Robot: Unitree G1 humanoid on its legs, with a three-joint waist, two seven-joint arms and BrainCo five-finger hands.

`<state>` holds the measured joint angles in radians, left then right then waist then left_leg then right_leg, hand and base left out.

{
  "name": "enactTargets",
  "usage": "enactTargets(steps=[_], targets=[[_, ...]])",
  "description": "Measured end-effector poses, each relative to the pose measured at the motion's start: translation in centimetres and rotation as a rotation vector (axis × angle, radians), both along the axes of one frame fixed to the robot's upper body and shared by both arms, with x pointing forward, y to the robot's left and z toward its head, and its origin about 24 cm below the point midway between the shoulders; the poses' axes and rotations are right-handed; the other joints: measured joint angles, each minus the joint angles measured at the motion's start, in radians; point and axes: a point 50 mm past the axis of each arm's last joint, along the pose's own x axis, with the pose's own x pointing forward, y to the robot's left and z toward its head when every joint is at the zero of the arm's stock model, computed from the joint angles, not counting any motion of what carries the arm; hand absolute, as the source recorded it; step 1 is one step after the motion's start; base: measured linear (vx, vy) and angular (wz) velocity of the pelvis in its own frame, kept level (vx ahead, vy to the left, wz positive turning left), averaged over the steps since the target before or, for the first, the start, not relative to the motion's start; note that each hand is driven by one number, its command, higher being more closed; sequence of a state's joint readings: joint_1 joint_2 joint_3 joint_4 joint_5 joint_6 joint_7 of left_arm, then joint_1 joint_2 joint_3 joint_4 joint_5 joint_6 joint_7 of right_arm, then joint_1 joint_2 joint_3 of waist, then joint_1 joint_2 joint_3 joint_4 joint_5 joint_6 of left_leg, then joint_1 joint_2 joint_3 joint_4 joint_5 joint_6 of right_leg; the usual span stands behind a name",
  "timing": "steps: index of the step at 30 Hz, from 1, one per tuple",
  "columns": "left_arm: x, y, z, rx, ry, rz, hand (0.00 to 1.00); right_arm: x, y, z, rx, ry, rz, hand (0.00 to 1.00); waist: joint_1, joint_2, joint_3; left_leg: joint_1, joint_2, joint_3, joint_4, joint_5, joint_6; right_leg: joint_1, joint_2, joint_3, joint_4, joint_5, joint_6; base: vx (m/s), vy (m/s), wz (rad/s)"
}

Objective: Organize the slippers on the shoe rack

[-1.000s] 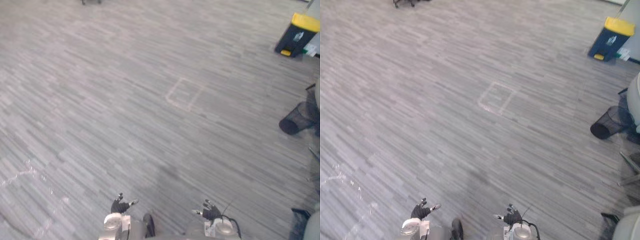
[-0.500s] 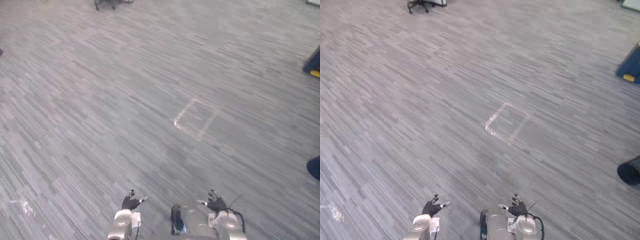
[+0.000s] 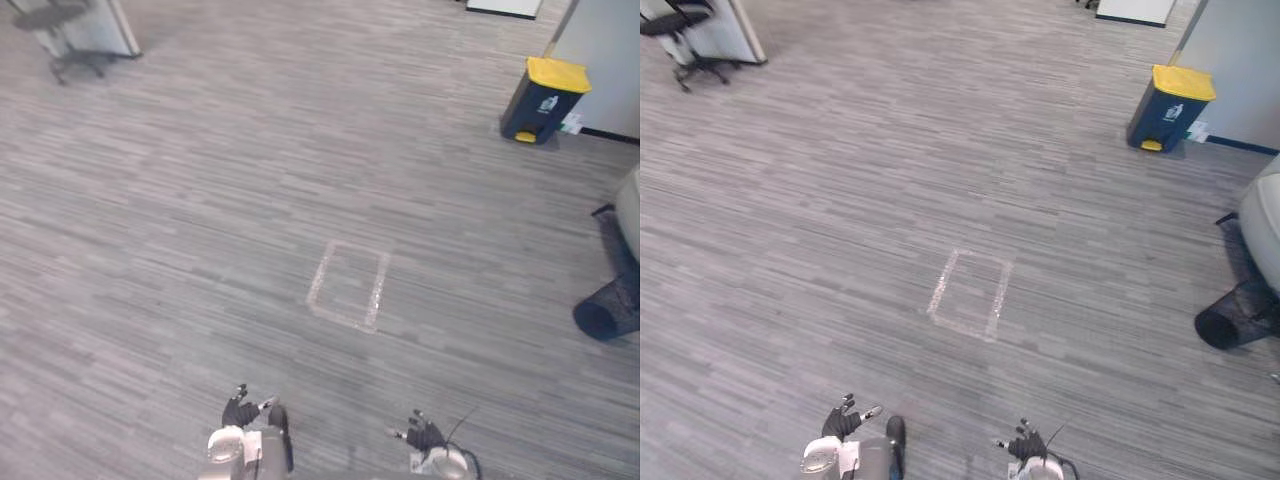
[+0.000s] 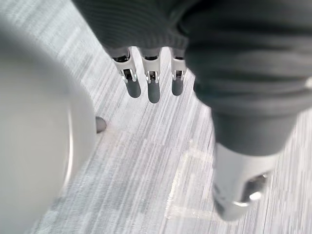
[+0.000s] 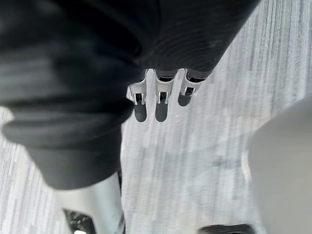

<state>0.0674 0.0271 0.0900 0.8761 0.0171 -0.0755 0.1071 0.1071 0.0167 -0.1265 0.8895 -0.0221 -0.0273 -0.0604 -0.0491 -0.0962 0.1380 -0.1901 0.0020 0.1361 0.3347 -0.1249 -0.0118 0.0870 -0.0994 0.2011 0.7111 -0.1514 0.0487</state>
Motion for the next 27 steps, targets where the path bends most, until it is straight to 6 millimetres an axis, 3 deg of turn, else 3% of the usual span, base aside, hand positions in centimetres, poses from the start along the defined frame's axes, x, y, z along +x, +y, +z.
enactTargets(steps=[1,3,5,7,10,11,12,15,16,17,18,20,22,24,27], targets=[[0.0,0.0,0.0,0.002,0.003,0.002,0.0,0.3,0.3,0.1,0.008,-0.01,0.007,0.0,0.003,0.01,0.012,0.07,-0.001,0.026,-0.001,-0.05,0.009,-0.096,-0.013,-0.021,0.227,0.068,0.043,0.6,0.289,-0.68],[-0.6,-0.4,-0.5,-0.005,0.037,-0.006,0.0,0.9,-0.5,0.4,-0.022,-0.036,0.026,0.0,-0.004,0.028,0.017,0.21,0.01,0.075,-0.041,-0.107,0.019,-0.233,-0.027,-0.121,0.416,-0.02,-0.012,0.51,0.201,-0.76],[-0.5,-0.6,-0.4,-0.005,0.034,-0.013,0.0,1.4,-0.6,0.8,-0.03,-0.066,0.021,0.0,-0.007,0.043,0.019,0.297,0.03,0.106,-0.096,-0.158,0.019,-0.369,-0.004,-0.222,0.415,-0.077,-0.041,0.37,0.096,-0.63],[-0.4,-0.8,-0.6,-0.009,0.044,-0.03,0.0,2.2,-0.7,1.3,-0.029,-0.108,0.018,0.0,-0.026,0.042,0.024,0.375,0.044,0.127,-0.14,-0.176,0.007,-0.464,0.025,-0.329,0.238,-0.119,-0.037,0.52,0.04,-0.3],[0.0,-1.2,-0.5,-0.018,0.041,-0.048,0.0,2.5,-0.6,1.4,-0.028,-0.116,0.018,0.0,-0.05,0.043,0.025,0.475,0.04,0.133,-0.21,-0.188,-0.004,-0.483,0.057,-0.416,-0.133,-0.064,-0.064,0.59,-0.029,0.14],[0.2,-1.3,-0.5,-0.017,0.038,-0.064,0.0,2.4,-0.7,1.3,-0.027,-0.11,0.019,0.0,-0.06,0.041,0.024,0.516,0.027,0.121,-0.227,-0.199,-0.024,-0.456,0.075,-0.411,-0.245,0.09,-0.171,0.68,-0.088,0.13],[0.6,-2.1,-0.5,-0.031,0.037,-0.077,0.0,3.2,-1.3,1.6,-0.045,-0.129,0.011,0.0,-0.054,0.09,0.033,0.534,0.065,0.112,-0.222,-0.2,-0.044,-0.443,0.101,-0.425,-0.216,0.06,-0.19,0.67,-0.081,0.09],[1.6,-2.8,-0.1,-0.044,0.008,-0.097,0.0,3.2,-1.8,1.7,-0.051,-0.124,-0.012,0.0,-0.062,0.112,0.036,0.502,0.085,0.1,-0.069,-0.123,-0.113,-0.402,0.104,-0.429,-0.177,-0.053,-0.188,0.64,-0.133,0.03],[1.8,-2.7,0.0,-0.039,0.004,-0.103,0.0,3.0,-1.8,1.6,-0.052,-0.115,-0.01,0.0,-0.066,0.113,0.036,0.456,0.106,0.096,0.073,-0.09,-0.113,-0.359,0.114,-0.425,-0.199,-0.072,-0.186,0.56,-0.117,-0.06],[1.6,-2.7,0.0,-0.04,0.003,-0.1,0.0,2.7,-1.6,1.6,-0.05,-0.112,-0.003,0.0,-0.061,0.117,0.038,0.357,0.15,0.073,0.33,-0.035,-0.116,-0.283,0.136,-0.412,-0.256,-0.08,-0.187,0.55,-0.11,-0.28],[1.6,-2.5,0.2,-0.039,-0.012,-0.09,0.0,2.6,-1.5,1.6,-0.049,-0.113,0.006,0.0,-0.056,0.115,0.041,0.282,0.186,0.073,0.534,-0.05,-0.112,-0.218,0.161,-0.387,-0.304,-0.087,-0.197,0.64,-0.1,-0.59],[0.8,-2.3,0.1,-0.04,-0.015,-0.078,0.0,2.6,-0.8,1.5,-0.038,-0.111,0.03,0.0,-0.027,0.102,0.042,0.164,0.238,0.112,0.742,-0.097,-0.09,-0.112,0.193,-0.31,-0.357,-0.109,-0.215,0.54,-0.013,-1.13],[-0.1,-2.3,-0.1,-0.042,0.005,-0.07,0.0,2.3,-0.4,1.4,-0.028,-0.102,0.025,0.0,-0.015,0.083,0.032,0.062,0.247,0.125,0.714,-0.13,-0.058,-0.052,0.196,-0.233,-0.395,-0.121,-0.212,0.44,0.033,-1.21],[0.1,-2.3,0.0,-0.044,-0.009,-0.065,0.0,2.2,-0.3,1.3,-0.027,-0.097,0.022,0.0,0.005,0.085,0.03,-0.014,0.226,0.113,0.565,-0.163,-0.043,-0.004,0.192,-0.137,-0.414,-0.125,-0.202,0.41,0.087,-1.35],[0.4,-2.5,0.1,-0.052,-0.02,-0.049,0.0,2.4,-0.3,1.4,-0.03,-0.095,0.01,0.0,0.017,0.083,0.034,-0.054,0.11,-0.078,0.213,-0.156,-0.074,0.052,0.153,0.016,-0.425,-0.158,-0.143,0.51,0.278,-1.55]])
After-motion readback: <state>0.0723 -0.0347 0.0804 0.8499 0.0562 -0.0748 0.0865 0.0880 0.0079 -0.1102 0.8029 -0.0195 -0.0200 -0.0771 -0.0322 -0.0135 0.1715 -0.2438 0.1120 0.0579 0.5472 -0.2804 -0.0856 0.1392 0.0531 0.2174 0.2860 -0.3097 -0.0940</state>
